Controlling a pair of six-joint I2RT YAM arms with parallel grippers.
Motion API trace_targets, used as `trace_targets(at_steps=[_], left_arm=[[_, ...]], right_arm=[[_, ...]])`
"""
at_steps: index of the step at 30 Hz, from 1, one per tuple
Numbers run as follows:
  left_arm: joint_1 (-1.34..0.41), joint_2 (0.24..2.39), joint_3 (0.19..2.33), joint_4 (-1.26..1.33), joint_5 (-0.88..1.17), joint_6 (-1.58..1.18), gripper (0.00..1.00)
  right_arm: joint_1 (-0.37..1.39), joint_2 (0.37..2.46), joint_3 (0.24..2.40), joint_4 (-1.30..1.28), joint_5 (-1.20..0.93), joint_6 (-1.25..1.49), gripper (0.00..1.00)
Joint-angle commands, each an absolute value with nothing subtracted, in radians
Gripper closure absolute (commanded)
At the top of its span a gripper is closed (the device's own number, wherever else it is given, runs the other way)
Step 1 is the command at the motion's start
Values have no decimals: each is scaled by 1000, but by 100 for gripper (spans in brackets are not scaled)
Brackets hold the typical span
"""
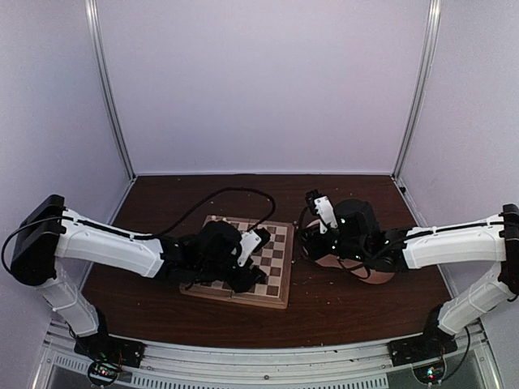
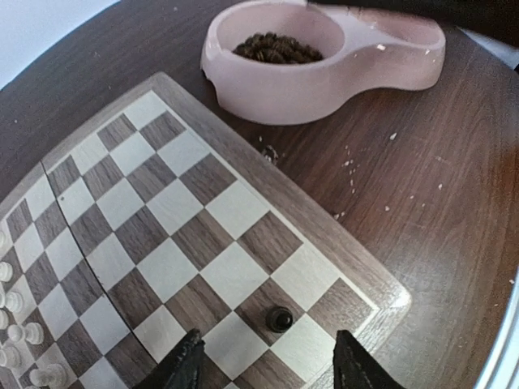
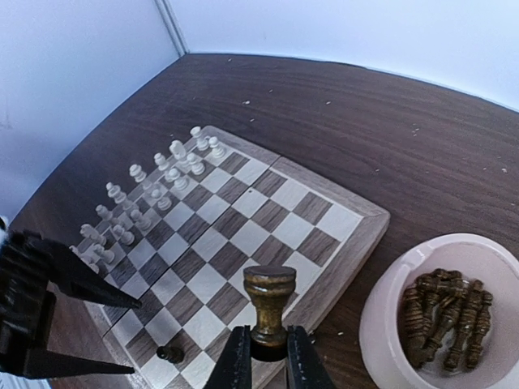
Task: Set up the chess pieces on the board
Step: Place the pawn at g7.
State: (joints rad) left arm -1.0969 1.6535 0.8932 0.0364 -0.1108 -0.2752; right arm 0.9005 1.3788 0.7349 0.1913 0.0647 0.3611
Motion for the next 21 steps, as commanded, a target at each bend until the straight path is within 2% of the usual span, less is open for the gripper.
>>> trace_targets(at_steps=[1,6,10,21], left_arm=[[-1098,1541,864,95,-110,-261,44],[-1064,1420,796,136,-65,-292,35],[-996,1352,748,175,99,-359,30],[-949,1337,746,214,273,-421,29]], right_arm=[[894,1440,788,238,-156,322,100],[900,1474,806,263,-272,295,100],[921,1487,824,250,-291,261,100],[985,1546,882,215,-333,192,100]])
